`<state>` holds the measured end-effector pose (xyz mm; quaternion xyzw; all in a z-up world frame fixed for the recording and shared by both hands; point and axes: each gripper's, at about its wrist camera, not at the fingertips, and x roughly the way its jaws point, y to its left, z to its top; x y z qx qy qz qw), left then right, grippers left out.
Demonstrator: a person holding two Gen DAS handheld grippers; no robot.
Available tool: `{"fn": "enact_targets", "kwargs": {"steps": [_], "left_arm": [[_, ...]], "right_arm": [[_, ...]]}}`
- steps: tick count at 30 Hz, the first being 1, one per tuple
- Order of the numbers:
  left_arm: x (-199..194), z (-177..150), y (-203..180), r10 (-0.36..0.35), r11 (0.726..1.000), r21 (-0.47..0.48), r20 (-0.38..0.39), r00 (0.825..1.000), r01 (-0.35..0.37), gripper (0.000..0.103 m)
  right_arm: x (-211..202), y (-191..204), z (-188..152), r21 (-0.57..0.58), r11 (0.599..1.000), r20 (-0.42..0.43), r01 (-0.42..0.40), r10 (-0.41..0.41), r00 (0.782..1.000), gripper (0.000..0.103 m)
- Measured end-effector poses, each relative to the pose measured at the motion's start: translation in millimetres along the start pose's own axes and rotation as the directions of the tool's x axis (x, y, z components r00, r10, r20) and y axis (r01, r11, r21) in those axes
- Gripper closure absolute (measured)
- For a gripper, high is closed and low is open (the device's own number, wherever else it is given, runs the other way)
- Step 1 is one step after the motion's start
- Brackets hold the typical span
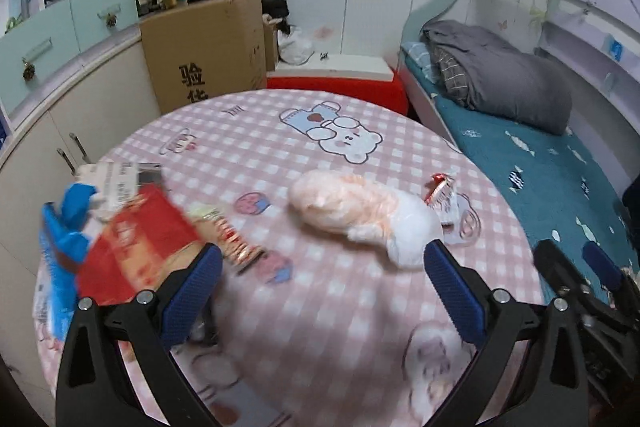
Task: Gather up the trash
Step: 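Grasp the white plastic bag with the left tool while the right tool grasps the red-white wrapper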
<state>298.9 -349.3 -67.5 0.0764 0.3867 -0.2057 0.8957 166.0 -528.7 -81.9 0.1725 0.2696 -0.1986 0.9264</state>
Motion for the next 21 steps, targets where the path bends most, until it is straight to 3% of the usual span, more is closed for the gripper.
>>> {"fn": "enact_targets", "kwargs": {"steps": [4, 12, 14, 16, 21], "left_arm": [[27, 14, -3, 0.019, 0.996, -0.089, -0.031, 0.999, -0.021, 0.004], [63, 32, -8, 0.086, 0.992, -0.083, -0.058, 0.995, -0.090, 0.005], [68, 34, -7, 0.079, 0.994, -0.071, -0.067, 0.995, -0.083, 0.021], [75, 34, -2, 0.027, 0.994, -0.099, -0.093, 0.995, -0.037, 0.030], [83, 37, 3, -0.023, 0.992, -0.123, -0.114, 0.993, 0.009, 0.036]], "right_arm": [[27, -8, 15, 0.011, 1.000, -0.012, -0.009, 0.009, 1.000, 0.006], [70, -5, 27, 0.024, 0.998, -0.098, -0.059, 0.061, 0.993, 0.006], [77, 1, 31, -0.010, 0.998, -0.117, -0.055, 0.054, 0.992, 0.006], [88, 8, 34, -0.037, 0.998, -0.147, -0.054, 0.048, 0.988, 0.006], [107, 14, 40, -0.073, 0.996, -0.204, -0.057, 0.041, 0.978, 0.006]]}}
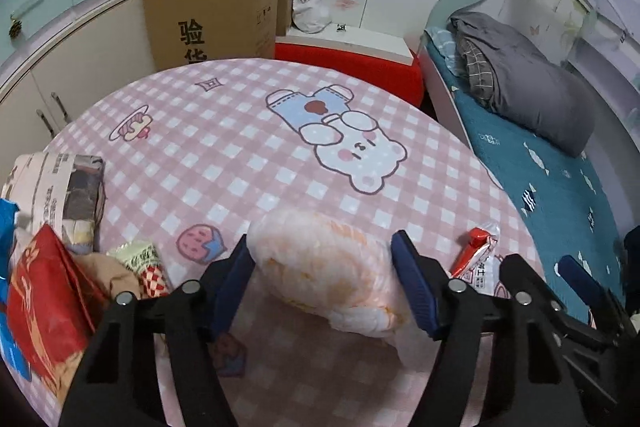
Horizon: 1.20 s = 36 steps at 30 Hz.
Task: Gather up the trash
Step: 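Grasp the white plastic bag with the left tool while the right tool grasps the red-white wrapper, then carry both items to the blue wastebasket and open the left tool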
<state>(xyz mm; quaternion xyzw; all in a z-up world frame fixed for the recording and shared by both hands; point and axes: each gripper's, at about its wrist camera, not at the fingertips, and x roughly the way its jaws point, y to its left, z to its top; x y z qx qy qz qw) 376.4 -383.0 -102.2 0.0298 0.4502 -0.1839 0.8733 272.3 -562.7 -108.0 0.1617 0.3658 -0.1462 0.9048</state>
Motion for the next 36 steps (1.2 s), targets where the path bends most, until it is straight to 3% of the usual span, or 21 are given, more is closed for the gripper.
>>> {"fn": "enact_targets", "kwargs": {"steps": [5, 10, 13, 15, 16, 17, 22, 28, 32, 36], "left_arm": [[4, 5, -1, -0.026, 1.000, 0.010, 0.010, 1.000, 0.026, 0.053], [-11, 8, 8, -0.052, 0.999, 0.004, 0.037, 0.998, 0.052, 0.060], [-31, 8, 5, 0.004, 0.999, 0.039, 0.117, 0.993, -0.008, 0.061], [-36, 8, 3, 0.011, 0.999, 0.050, 0.129, 0.992, -0.018, 0.061], [-37, 8, 5, 0.004, 0.999, 0.048, 0.124, 0.992, -0.010, 0.061], [-38, 9, 6, -0.003, 0.999, 0.044, 0.122, 0.992, -0.003, 0.061], [-58, 8, 13, 0.017, 0.999, 0.035, 0.158, 0.987, -0.023, 0.061], [-114, -1, 27, 0.024, 0.999, 0.018, 0.231, 0.973, -0.029, 0.061], [-164, -14, 48, 0.040, 0.999, -0.011, 0.292, 0.956, -0.038, 0.061], [-216, -39, 84, 0.099, 0.995, -0.029, 0.354, 0.930, -0.095, 0.061]], "right_arm": [[11, 8, 4, -0.044, 0.999, -0.041, 0.012, -0.014, 0.999, 0.006], [21, 19, 3, -0.086, 0.996, -0.062, 0.002, -0.007, 0.998, 0.009], [28, 30, 3, -0.126, 0.992, -0.080, 0.014, -0.024, 0.997, 0.026], [30, 37, 3, -0.169, 0.984, -0.074, 0.048, -0.061, 0.995, 0.041], [29, 38, 4, -0.171, 0.984, -0.069, 0.047, -0.060, 0.996, 0.073], [28, 38, 4, -0.168, 0.985, -0.065, 0.047, -0.059, 0.996, 0.088], [10, 37, 3, -0.122, 0.992, -0.047, -0.030, 0.025, 0.999, 0.091], [-62, 52, 1, -0.093, 0.987, 0.069, -0.129, 0.136, 0.988, 0.092], [-115, 81, -9, -0.126, 0.968, 0.131, -0.219, 0.235, 0.963, 0.092], [-156, 127, -32, -0.190, 0.920, 0.133, -0.343, 0.370, 0.919, 0.092]]}}
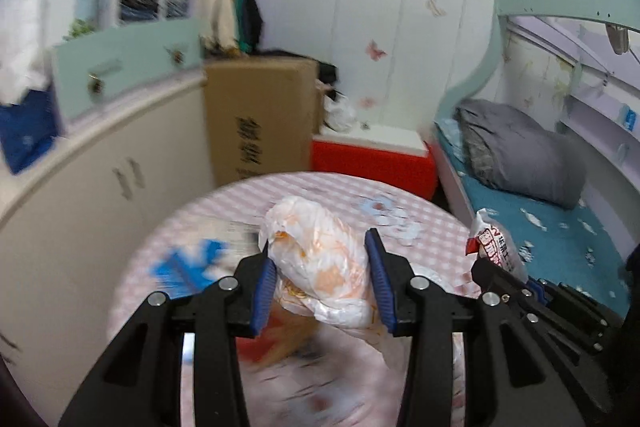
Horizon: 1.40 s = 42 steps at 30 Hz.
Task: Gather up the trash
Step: 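Carry both items to the blue wastebasket and open the left tool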
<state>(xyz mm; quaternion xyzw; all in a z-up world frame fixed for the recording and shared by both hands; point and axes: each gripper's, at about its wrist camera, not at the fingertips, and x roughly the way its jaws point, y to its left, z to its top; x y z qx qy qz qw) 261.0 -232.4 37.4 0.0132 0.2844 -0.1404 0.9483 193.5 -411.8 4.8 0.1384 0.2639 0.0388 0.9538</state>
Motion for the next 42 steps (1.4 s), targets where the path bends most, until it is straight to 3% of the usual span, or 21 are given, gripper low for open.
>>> {"fn": "enact_targets", "kwargs": {"steps": [4, 7, 10, 12, 15, 19, 24, 26, 30, 42], "left_arm": [[-48, -21, 67, 0.095, 0.994, -0.047, 0.021, 0.995, -0.094, 0.061], [-69, -44, 123, 0.213, 0.975, -0.066, 0.004, 0.977, -0.212, 0.061], [-78, -70, 187, 0.294, 0.945, -0.132, -0.070, 0.953, -0.301, 0.061], [-76, -85, 226, 0.311, 0.929, -0.170, -0.124, 0.942, -0.329, 0.061], [-70, -114, 282, 0.351, 0.893, -0.216, -0.213, 0.912, -0.394, 0.061], [-52, -146, 331, 0.353, 0.870, -0.243, -0.302, 0.885, -0.430, 0.060], [-27, -172, 372, 0.316, 0.859, -0.281, -0.369, 0.874, -0.428, 0.058], [-8, -180, 386, 0.272, 0.864, -0.292, -0.414, 0.869, -0.409, 0.048], [10, -194, 404, 0.258, 0.846, -0.322, -0.451, 0.854, -0.426, 0.037], [14, -212, 433, 0.262, 0.812, -0.368, -0.464, 0.846, -0.453, 0.031]], "right_arm": [[-3, 70, -20, -0.059, 0.989, -0.022, -0.132, 0.131, 0.991, 0.092], [8, 130, -45, -0.106, 0.966, -0.082, -0.234, 0.226, 0.971, 0.092], [24, 187, -73, -0.149, 0.940, -0.155, -0.308, 0.285, 0.946, 0.092], [31, 216, -88, -0.163, 0.924, -0.190, -0.345, 0.313, 0.930, 0.092], [54, 265, -118, -0.194, 0.904, -0.246, -0.382, 0.332, 0.910, 0.092], [85, 303, -147, -0.216, 0.897, -0.295, -0.386, 0.317, 0.901, 0.092], [115, 332, -169, -0.244, 0.891, -0.322, -0.384, 0.299, 0.899, 0.092], [128, 340, -177, -0.262, 0.893, -0.327, -0.366, 0.274, 0.904, 0.092], [150, 346, -186, -0.262, 0.895, -0.362, -0.360, 0.255, 0.897, 0.091], [182, 366, -210, -0.263, 0.883, -0.437, -0.388, 0.249, 0.864, 0.091]]}}
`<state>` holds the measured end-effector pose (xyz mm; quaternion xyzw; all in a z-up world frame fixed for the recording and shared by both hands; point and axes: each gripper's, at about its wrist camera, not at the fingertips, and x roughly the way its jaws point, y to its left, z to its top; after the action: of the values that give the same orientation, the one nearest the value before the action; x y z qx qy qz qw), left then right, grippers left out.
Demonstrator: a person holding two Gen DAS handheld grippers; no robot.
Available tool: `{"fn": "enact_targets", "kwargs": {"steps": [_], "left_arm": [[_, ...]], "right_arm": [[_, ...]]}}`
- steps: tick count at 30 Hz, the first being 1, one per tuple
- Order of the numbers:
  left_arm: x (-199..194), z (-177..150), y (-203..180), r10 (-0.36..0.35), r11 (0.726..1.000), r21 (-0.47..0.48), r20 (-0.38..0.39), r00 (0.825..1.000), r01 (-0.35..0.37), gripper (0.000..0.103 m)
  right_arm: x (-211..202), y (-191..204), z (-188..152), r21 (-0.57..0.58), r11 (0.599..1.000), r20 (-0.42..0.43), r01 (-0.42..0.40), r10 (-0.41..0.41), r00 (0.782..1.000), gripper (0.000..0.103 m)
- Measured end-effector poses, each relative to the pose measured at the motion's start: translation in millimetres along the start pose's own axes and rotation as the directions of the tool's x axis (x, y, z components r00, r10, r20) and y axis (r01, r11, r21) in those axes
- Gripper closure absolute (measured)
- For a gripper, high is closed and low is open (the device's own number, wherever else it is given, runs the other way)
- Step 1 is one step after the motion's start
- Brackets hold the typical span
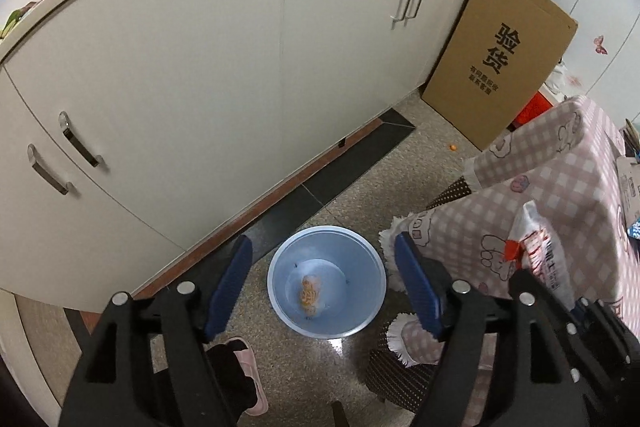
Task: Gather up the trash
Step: 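Carry both items to the blue wastebasket and open the left tool, then grasp the blue chip bag with the left tool while the right tool grasps the red snack bag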
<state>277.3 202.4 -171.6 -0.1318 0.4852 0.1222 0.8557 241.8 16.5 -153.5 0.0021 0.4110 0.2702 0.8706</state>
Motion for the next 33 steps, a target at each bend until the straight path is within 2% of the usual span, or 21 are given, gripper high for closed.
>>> {"fn": "enact_targets", "kwargs": {"steps": [8, 9, 10, 11, 18, 23, 27, 33], "left_arm": [[-7, 4, 16, 0.011, 0.999, -0.049, 0.030, 0.999, -0.010, 0.029], [-8, 4, 18, 0.017, 0.998, -0.056, 0.036, 0.999, -0.015, 0.029], [-10, 5, 21, 0.022, 0.998, -0.064, 0.043, 0.999, -0.019, 0.029], [-11, 5, 23, 0.032, 0.997, -0.074, 0.046, 0.998, -0.028, 0.027], [-24, 5, 26, 0.030, 0.995, -0.095, 0.067, 0.997, -0.024, 0.027], [-47, 4, 9, 0.001, 0.997, -0.077, 0.106, 0.994, 0.007, 0.025], [-73, 2, -18, -0.043, 0.998, -0.034, 0.148, 0.988, 0.049, 0.024], [-107, -5, -88, -0.133, 0.990, 0.082, 0.196, 0.972, 0.118, 0.022]], "right_arm": [[10, 9, 6, -0.012, 1.000, 0.020, -0.013, 0.014, 1.000, 0.088], [11, 11, 7, -0.015, 1.000, 0.026, -0.010, 0.010, 1.000, 0.082], [12, 12, 9, -0.017, 1.000, 0.036, -0.005, 0.005, 0.999, 0.052], [12, 12, 10, -0.013, 1.000, 0.048, 0.006, -0.005, 0.999, 0.042], [-1, 9, 12, 0.002, 1.000, 0.082, 0.020, -0.020, 0.996, 0.042], [-36, -1, 13, 0.030, 0.998, 0.138, 0.052, -0.056, 0.989, 0.042], [-72, -19, 14, 0.076, 0.994, 0.195, 0.074, -0.088, 0.977, 0.042], [-138, -70, 4, 0.194, 0.973, 0.289, 0.126, -0.180, 0.940, 0.042]]}}
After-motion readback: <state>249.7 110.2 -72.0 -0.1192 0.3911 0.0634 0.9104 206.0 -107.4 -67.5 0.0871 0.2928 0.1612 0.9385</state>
